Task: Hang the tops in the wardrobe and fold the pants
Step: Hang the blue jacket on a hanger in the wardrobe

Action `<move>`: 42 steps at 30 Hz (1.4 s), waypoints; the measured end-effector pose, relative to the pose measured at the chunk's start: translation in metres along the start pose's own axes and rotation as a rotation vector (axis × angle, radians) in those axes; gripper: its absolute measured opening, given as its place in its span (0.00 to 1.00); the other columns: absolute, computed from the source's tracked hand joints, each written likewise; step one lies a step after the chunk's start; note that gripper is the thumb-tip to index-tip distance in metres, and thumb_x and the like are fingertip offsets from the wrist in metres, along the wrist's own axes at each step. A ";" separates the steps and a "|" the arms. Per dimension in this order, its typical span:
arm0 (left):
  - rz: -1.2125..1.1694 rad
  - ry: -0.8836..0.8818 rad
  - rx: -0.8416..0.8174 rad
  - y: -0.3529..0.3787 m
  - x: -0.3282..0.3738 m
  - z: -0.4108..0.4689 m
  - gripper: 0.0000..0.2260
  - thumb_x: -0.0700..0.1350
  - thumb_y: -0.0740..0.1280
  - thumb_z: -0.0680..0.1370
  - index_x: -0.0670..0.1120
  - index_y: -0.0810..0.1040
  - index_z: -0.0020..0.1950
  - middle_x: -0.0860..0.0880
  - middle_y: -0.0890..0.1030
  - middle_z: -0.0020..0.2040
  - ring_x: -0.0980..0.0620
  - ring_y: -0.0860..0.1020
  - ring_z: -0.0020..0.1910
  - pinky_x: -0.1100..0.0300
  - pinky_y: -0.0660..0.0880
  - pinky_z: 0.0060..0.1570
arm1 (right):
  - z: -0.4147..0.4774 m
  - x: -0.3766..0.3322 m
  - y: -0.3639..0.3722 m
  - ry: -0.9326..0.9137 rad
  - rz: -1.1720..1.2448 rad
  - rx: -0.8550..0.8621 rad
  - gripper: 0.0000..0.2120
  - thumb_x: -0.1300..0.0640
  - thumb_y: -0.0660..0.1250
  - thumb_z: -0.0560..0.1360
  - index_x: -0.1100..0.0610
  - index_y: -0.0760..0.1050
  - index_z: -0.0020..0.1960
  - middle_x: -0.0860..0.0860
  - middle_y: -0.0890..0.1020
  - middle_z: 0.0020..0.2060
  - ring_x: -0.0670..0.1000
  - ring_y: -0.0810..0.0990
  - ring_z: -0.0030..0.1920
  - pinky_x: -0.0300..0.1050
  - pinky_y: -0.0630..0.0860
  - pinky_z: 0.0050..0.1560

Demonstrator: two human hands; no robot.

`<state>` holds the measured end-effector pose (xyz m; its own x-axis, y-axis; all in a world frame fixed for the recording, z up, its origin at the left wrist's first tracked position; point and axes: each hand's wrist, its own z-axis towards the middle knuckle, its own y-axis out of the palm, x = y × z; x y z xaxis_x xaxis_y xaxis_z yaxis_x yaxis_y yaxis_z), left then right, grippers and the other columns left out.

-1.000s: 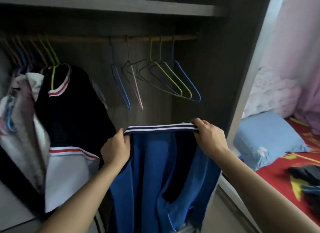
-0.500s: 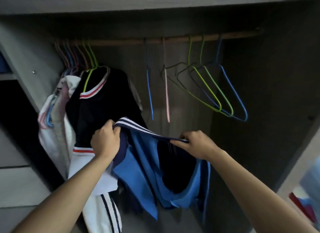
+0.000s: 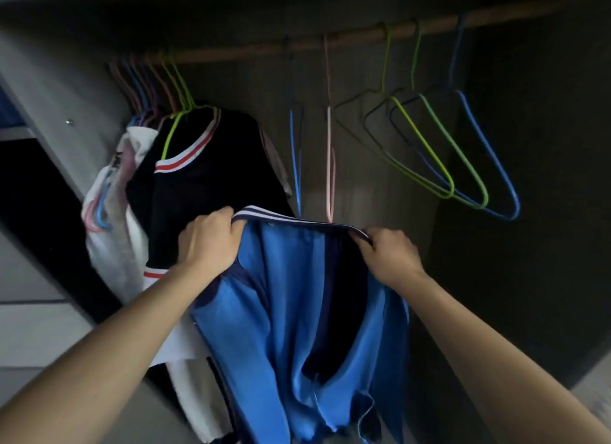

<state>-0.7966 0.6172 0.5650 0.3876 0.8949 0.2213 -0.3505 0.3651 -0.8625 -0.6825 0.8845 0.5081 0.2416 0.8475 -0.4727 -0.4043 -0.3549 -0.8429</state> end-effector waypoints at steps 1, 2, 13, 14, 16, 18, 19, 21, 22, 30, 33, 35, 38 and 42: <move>0.163 0.095 0.026 -0.004 -0.002 0.002 0.16 0.56 0.59 0.81 0.45 0.72 0.43 0.39 0.81 0.41 0.35 0.79 0.43 0.51 0.69 0.37 | -0.002 0.003 -0.003 0.050 0.005 -0.010 0.21 0.36 0.56 0.80 0.51 0.78 0.47 0.52 0.82 0.41 0.58 0.81 0.43 0.55 0.79 0.45; 0.259 0.169 0.048 -0.007 -0.006 0.004 0.16 0.57 0.60 0.80 0.45 0.73 0.45 0.38 0.81 0.42 0.35 0.80 0.43 0.51 0.67 0.37 | -0.004 0.005 -0.006 0.094 0.023 -0.033 0.21 0.35 0.57 0.79 0.50 0.79 0.46 0.52 0.82 0.41 0.57 0.81 0.44 0.55 0.80 0.46; 0.224 0.314 0.033 -0.018 -0.059 0.026 0.19 0.59 0.59 0.80 0.45 0.80 0.48 0.39 0.82 0.45 0.37 0.80 0.45 0.52 0.73 0.41 | -0.031 -0.074 0.005 0.414 0.562 0.589 0.19 0.60 0.64 0.75 0.58 0.71 0.66 0.57 0.74 0.62 0.56 0.75 0.60 0.41 0.67 0.59; 0.210 0.335 0.021 -0.018 -0.060 0.027 0.19 0.59 0.59 0.80 0.45 0.80 0.48 0.40 0.82 0.45 0.37 0.80 0.46 0.51 0.73 0.42 | -0.031 -0.088 0.000 0.342 0.542 0.759 0.19 0.61 0.63 0.75 0.60 0.71 0.66 0.58 0.72 0.62 0.56 0.75 0.59 0.41 0.67 0.58; 0.188 0.371 -0.009 -0.017 -0.060 0.029 0.19 0.60 0.59 0.80 0.46 0.80 0.48 0.41 0.82 0.47 0.37 0.80 0.47 0.52 0.73 0.43 | -0.028 -0.118 -0.012 0.118 0.438 0.977 0.22 0.62 0.62 0.73 0.60 0.70 0.67 0.57 0.71 0.62 0.52 0.74 0.57 0.39 0.69 0.57; 0.146 0.387 -0.051 -0.015 -0.058 0.031 0.20 0.61 0.58 0.80 0.47 0.81 0.49 0.41 0.82 0.48 0.38 0.80 0.49 0.52 0.73 0.44 | -0.015 -0.148 -0.024 -0.075 0.343 0.981 0.24 0.63 0.62 0.72 0.59 0.69 0.68 0.55 0.70 0.62 0.51 0.74 0.59 0.41 0.71 0.59; 0.118 0.394 -0.068 -0.014 -0.057 0.031 0.21 0.62 0.58 0.80 0.47 0.81 0.48 0.41 0.82 0.49 0.38 0.80 0.49 0.53 0.73 0.44 | -0.006 -0.161 -0.031 -0.115 0.307 0.924 0.24 0.62 0.63 0.73 0.59 0.68 0.69 0.55 0.70 0.63 0.51 0.73 0.61 0.43 0.72 0.60; 0.067 0.403 -0.079 -0.013 -0.058 0.032 0.21 0.61 0.58 0.80 0.46 0.81 0.48 0.41 0.82 0.48 0.38 0.80 0.49 0.52 0.73 0.44 | 0.019 -0.183 -0.039 -0.070 0.209 0.734 0.27 0.57 0.66 0.75 0.60 0.65 0.73 0.56 0.69 0.66 0.54 0.71 0.65 0.46 0.70 0.63; 0.048 0.407 -0.076 -0.013 -0.058 0.032 0.21 0.61 0.58 0.80 0.46 0.80 0.47 0.41 0.82 0.48 0.38 0.80 0.48 0.52 0.74 0.45 | 0.033 -0.190 -0.041 0.006 0.158 0.611 0.30 0.55 0.66 0.76 0.60 0.62 0.75 0.57 0.67 0.68 0.57 0.69 0.68 0.48 0.68 0.65; -0.032 0.386 -0.076 -0.015 -0.064 0.032 0.18 0.59 0.60 0.80 0.46 0.77 0.41 0.43 0.82 0.43 0.39 0.80 0.44 0.52 0.75 0.43 | 0.085 -0.202 -0.034 0.270 0.291 0.369 0.18 0.55 0.53 0.83 0.61 0.78 0.59 0.61 0.80 0.60 0.62 0.77 0.61 0.48 0.72 0.58; -0.053 0.380 -0.073 -0.014 -0.062 0.032 0.18 0.59 0.60 0.79 0.48 0.71 0.36 0.43 0.82 0.41 0.39 0.80 0.42 0.52 0.75 0.41 | 0.066 -0.200 -0.042 0.200 0.446 0.504 0.17 0.55 0.53 0.83 0.58 0.78 0.60 0.56 0.81 0.60 0.58 0.76 0.62 0.47 0.70 0.59; -0.051 0.387 -0.068 -0.013 -0.057 0.031 0.18 0.59 0.60 0.79 0.49 0.69 0.35 0.43 0.81 0.41 0.39 0.80 0.41 0.53 0.74 0.40 | 0.047 -0.192 -0.040 0.167 0.554 0.559 0.15 0.55 0.54 0.83 0.56 0.79 0.55 0.52 0.82 0.53 0.52 0.77 0.56 0.44 0.70 0.53; -0.052 0.378 -0.073 -0.014 -0.047 0.030 0.18 0.59 0.61 0.79 0.47 0.74 0.38 0.42 0.81 0.41 0.38 0.80 0.42 0.53 0.72 0.39 | 0.007 -0.170 -0.020 0.108 0.608 0.634 0.11 0.54 0.59 0.81 0.55 0.77 0.43 0.47 0.79 0.37 0.43 0.75 0.39 0.41 0.68 0.41; -0.070 0.381 -0.078 -0.014 -0.031 0.025 0.19 0.59 0.61 0.79 0.48 0.73 0.36 0.43 0.81 0.39 0.39 0.79 0.39 0.54 0.71 0.36 | -0.042 -0.141 0.013 0.129 0.740 0.508 0.08 0.51 0.66 0.79 0.53 0.74 0.44 0.51 0.72 0.30 0.46 0.73 0.28 0.45 0.74 0.30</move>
<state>-0.8246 0.5905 0.5817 0.7023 0.7035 0.1089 -0.2513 0.3882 -0.8866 -0.6848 0.7437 0.5534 -0.1506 0.4103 -0.8994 -0.8288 -0.5484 -0.1114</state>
